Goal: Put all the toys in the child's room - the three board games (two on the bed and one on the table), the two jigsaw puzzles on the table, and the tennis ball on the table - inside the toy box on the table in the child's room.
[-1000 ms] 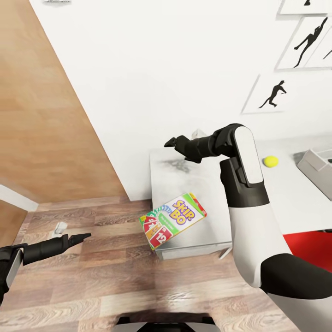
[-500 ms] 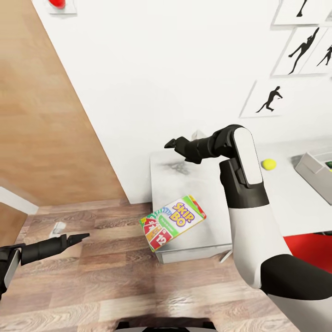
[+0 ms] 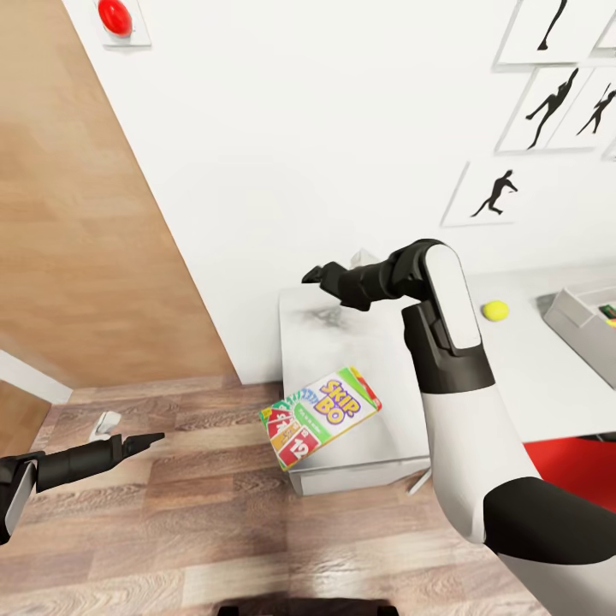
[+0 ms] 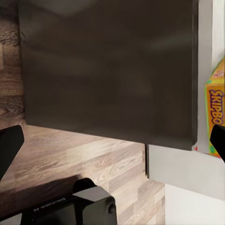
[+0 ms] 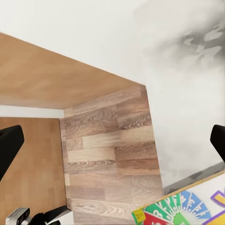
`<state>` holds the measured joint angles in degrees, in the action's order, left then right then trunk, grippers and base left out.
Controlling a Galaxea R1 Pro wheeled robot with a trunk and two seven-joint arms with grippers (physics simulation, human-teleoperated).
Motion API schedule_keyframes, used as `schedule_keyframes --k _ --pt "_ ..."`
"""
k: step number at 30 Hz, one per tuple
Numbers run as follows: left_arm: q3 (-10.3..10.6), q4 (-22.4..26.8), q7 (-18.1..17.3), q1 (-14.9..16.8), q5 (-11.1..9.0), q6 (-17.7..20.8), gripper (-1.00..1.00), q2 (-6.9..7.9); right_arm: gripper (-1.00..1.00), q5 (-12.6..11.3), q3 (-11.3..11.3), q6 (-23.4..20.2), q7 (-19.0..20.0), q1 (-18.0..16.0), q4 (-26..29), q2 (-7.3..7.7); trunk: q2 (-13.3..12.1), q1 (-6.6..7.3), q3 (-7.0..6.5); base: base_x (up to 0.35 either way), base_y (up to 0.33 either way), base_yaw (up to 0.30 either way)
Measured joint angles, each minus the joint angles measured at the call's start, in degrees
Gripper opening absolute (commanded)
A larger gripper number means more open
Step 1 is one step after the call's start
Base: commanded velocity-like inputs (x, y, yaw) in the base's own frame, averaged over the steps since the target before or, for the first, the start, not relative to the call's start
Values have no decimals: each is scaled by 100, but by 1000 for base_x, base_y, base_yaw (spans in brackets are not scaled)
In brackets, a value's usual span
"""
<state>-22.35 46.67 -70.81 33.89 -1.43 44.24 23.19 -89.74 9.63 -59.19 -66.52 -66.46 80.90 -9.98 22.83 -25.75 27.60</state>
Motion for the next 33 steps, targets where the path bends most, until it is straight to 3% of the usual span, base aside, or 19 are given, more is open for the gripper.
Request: schedule_keyframes --k 13,33 --pt "-8 0 -6 0 0 0 100 21 100 16 309 40 -6 8 2 0 0 0 -122 0 0 0" --pt "-4 0 -9 0 -1 0 100 42 100 11 334 61 -3 22 -5 0 0 0 -309 0 0 0"
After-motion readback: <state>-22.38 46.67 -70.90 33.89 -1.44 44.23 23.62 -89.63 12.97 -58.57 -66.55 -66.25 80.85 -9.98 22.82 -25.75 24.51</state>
